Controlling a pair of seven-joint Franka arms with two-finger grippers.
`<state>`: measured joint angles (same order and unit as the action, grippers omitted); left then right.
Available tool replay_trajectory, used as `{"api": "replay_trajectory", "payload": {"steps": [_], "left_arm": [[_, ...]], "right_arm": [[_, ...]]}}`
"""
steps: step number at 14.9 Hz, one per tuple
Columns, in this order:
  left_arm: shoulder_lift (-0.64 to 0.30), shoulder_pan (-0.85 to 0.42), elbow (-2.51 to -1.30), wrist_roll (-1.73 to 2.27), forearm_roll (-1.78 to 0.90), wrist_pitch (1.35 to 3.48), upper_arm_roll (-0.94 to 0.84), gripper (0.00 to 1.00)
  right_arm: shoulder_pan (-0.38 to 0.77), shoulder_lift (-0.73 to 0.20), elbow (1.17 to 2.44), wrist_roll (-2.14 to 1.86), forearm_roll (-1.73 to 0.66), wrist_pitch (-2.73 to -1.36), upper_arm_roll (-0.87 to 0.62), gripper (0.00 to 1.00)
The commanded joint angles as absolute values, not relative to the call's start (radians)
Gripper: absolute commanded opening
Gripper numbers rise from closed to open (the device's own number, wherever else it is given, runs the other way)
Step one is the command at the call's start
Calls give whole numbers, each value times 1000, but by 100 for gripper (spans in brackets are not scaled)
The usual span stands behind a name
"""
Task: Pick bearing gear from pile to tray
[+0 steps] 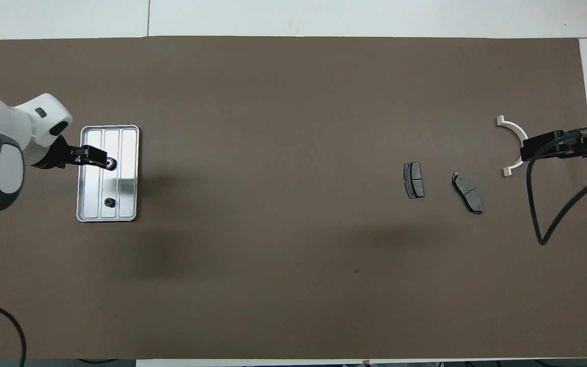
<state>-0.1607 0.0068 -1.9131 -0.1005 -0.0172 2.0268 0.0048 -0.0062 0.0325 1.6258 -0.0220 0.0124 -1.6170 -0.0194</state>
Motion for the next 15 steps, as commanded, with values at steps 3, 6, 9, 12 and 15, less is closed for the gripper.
{"api": "replay_trajectory", "payload": {"steps": [3, 6, 9, 12, 15], "left_arm": [[-18, 11, -1911, -28, -26, 1835, 2, 100], [-20, 14, -1881, 72, -14, 1807, -2, 100], [-11, 17, -1757, 51, -14, 1668, 2, 100], [18, 11, -1721, 45, -14, 1660, 2, 100], [20, -1, -1713, 55, -15, 1663, 2, 100]], "right_arm": [[-14, 55, 1654, -35, 15, -1634, -28, 100], [-12, 55, 1655, -34, 12, -1634, -29, 100], [-12, 55, 1655, -35, 12, -1629, -29, 100], [-18, 57, 1655, -35, 12, -1628, -29, 100], [-18, 57, 1655, -35, 12, -1626, -28, 100]]}}
